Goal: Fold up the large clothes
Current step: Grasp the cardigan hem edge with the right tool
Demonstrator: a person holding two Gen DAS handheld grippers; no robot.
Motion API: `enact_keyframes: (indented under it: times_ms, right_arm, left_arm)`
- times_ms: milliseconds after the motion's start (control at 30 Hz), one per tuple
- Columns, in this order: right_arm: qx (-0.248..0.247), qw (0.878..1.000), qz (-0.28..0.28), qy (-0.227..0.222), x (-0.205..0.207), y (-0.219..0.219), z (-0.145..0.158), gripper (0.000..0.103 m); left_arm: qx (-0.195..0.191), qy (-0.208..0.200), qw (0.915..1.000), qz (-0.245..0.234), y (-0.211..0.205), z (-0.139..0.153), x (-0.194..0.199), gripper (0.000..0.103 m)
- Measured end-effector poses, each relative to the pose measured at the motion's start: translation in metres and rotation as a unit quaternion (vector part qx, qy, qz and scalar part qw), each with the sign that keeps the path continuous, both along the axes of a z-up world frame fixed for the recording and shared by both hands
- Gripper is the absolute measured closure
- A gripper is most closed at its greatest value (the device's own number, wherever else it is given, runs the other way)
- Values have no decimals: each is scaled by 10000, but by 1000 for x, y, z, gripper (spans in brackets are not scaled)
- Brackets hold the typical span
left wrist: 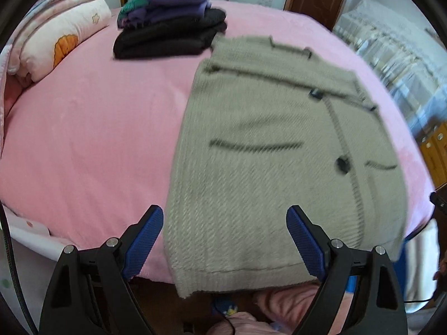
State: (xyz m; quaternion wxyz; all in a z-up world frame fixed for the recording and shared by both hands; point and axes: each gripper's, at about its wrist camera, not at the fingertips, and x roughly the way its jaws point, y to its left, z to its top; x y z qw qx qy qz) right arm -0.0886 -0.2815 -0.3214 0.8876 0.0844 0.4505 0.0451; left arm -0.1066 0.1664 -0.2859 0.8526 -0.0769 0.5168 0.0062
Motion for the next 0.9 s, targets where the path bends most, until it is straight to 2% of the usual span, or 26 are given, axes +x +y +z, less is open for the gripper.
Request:
enact_keyframes:
  times_ms: [167,367,633,900]
  right_arm:
    - [-91,9991,-47,416,-7,-10,-47,69]
    - [-243,9967,-34,776,-16,-27,-86,69]
    - [-360,9962,228,758,-28,-33,-104,69]
    - [-420,9970,466,448,-39,-37,-109,69]
  left_arm:
    - [13,83,9999,85,9,-42,-7,19]
    - [-53,-36,10000,-39,12,-61,-14,19]
    - [-186,-281,9993,-142,18,-70,-26,19]
    - [-245,-691,9970,-247,24,-77,-50,19]
